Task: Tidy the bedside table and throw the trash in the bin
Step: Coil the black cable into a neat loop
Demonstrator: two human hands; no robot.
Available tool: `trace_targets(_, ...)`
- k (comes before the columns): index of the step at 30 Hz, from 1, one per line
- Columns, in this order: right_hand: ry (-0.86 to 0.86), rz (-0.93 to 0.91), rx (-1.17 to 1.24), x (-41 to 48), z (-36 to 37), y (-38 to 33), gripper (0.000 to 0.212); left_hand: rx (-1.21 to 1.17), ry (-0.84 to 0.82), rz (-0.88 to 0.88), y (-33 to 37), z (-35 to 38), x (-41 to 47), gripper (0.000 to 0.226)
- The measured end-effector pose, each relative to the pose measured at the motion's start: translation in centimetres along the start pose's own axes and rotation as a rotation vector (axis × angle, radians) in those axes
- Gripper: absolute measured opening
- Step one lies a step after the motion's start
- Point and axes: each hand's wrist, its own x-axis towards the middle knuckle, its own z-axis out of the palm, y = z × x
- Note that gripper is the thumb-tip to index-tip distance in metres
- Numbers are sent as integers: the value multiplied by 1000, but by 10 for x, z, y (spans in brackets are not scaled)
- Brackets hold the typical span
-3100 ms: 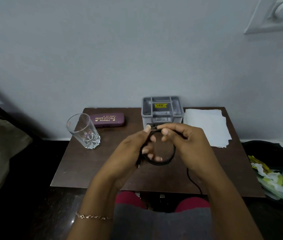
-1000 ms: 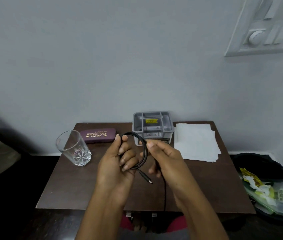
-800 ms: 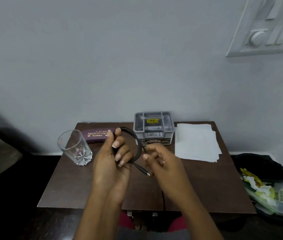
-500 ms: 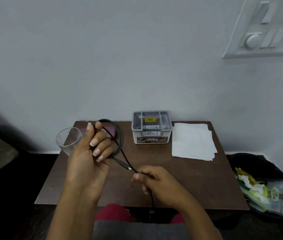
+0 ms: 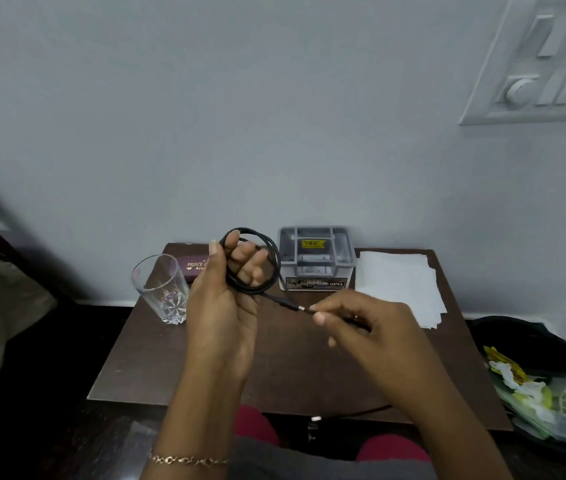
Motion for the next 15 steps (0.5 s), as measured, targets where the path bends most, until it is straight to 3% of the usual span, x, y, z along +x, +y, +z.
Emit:
trace_targets(6,21,-152,-470,4,6,-22,22,385,-90,156,-10,2,-7,30)
trace_targets(9,35,-151,-637,5,9,-16,15,473,-167,184,-11,1,-8,31)
trace_targets(12,101,-57,-650,5,6,-5,33,551,-223,208,-9,-4,-7,37)
trace_targets(15,35,-101,-644,4,1,-10,24,686,-320,200,-14,-9,-10,36)
